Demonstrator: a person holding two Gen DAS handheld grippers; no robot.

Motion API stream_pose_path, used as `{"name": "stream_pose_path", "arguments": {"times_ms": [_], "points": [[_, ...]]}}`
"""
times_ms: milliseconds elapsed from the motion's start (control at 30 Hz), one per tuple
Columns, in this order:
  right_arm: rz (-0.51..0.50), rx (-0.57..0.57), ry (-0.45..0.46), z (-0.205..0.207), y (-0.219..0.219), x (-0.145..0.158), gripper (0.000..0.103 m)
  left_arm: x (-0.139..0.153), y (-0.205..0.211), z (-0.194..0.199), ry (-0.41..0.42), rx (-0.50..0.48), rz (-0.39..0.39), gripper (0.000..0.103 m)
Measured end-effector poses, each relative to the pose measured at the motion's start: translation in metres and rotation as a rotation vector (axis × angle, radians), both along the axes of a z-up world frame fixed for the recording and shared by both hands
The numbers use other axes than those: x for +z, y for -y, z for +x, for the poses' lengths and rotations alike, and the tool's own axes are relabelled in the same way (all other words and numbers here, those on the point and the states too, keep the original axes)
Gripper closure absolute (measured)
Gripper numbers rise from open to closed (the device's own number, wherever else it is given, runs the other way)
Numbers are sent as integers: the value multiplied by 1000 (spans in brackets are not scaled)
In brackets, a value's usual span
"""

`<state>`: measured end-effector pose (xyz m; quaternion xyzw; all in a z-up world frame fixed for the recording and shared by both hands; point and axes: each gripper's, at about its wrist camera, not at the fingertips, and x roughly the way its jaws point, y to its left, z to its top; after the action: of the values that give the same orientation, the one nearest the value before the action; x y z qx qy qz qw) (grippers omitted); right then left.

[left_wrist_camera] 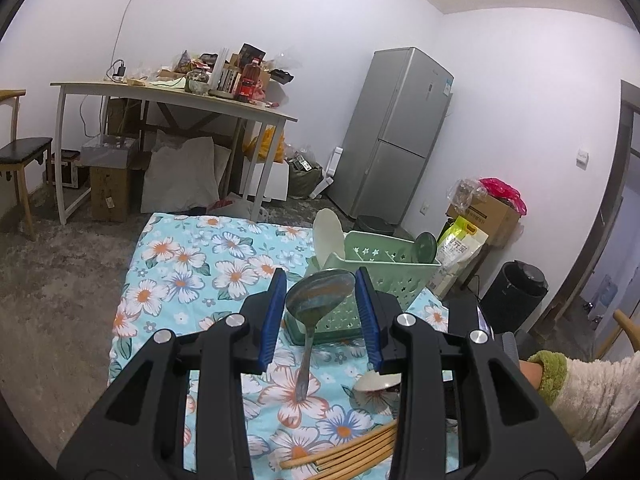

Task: Organize utensils
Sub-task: 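Close the right gripper on the white ladle and lift it while the left gripper carries the spoon, then lower the spoon into the green holder and open the left gripper while the right gripper carries the ladle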

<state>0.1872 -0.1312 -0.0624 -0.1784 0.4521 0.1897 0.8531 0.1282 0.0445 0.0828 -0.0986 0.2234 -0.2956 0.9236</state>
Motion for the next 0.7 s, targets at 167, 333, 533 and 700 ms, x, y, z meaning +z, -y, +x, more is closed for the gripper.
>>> {"name": "stream_pose_path", "arguments": {"times_ms": [167, 333, 533, 700], "points": [[-1, -45, 51, -4, 19, 10, 94, 10, 3, -1, 21, 8, 7, 70], [13, -80, 142, -22, 28, 29, 94, 12, 6, -1, 24, 15, 6, 70], [102, -163, 294, -45, 54, 79, 95, 40, 19, 1, 99, -8, -14, 70], [249, -217, 439, -64, 73, 132, 94, 71, 35, 11, 190, -23, -45, 70]]}}
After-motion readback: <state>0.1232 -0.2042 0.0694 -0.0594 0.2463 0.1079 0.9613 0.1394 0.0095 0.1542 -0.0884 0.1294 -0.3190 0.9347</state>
